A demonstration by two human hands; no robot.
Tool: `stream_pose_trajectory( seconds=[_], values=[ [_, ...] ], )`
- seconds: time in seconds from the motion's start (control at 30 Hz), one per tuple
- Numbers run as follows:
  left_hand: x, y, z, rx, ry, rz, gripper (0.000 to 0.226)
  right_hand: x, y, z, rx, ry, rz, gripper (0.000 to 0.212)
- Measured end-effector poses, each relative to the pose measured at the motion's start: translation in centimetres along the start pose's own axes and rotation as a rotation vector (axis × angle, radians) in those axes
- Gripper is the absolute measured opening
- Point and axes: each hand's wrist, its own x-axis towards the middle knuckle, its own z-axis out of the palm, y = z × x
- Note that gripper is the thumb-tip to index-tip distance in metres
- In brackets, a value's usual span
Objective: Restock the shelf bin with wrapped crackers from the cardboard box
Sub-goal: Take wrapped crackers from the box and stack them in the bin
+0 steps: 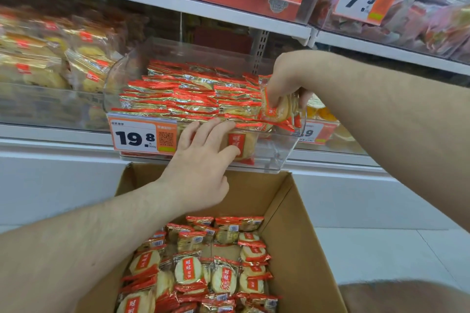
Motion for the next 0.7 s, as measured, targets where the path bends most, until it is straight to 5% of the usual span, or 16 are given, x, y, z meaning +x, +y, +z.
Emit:
stream_pose_trajectory(
  seconds=[0.27, 0.53, 0.7],
  values=[
    [0.0, -0.3, 0.2, -0.016, 0.012, 0.009, 0.041, 4.2, -0.2, 2.8, -0.071, -0.068, -0.038, 0.081],
    [-0.1, -0.4, 0.1, -0.048, 0.045, 0.023, 0.034, 5.1, 0.8, 4.4, -0.463, -0.016, -0.25, 0.089],
    [0.0, -0.6, 0.1, -0.035, 0.053, 0.024, 0.033, 5.1, 0.8, 5.4, -0.887, 0.249, -0.223, 0.097]
  ],
)
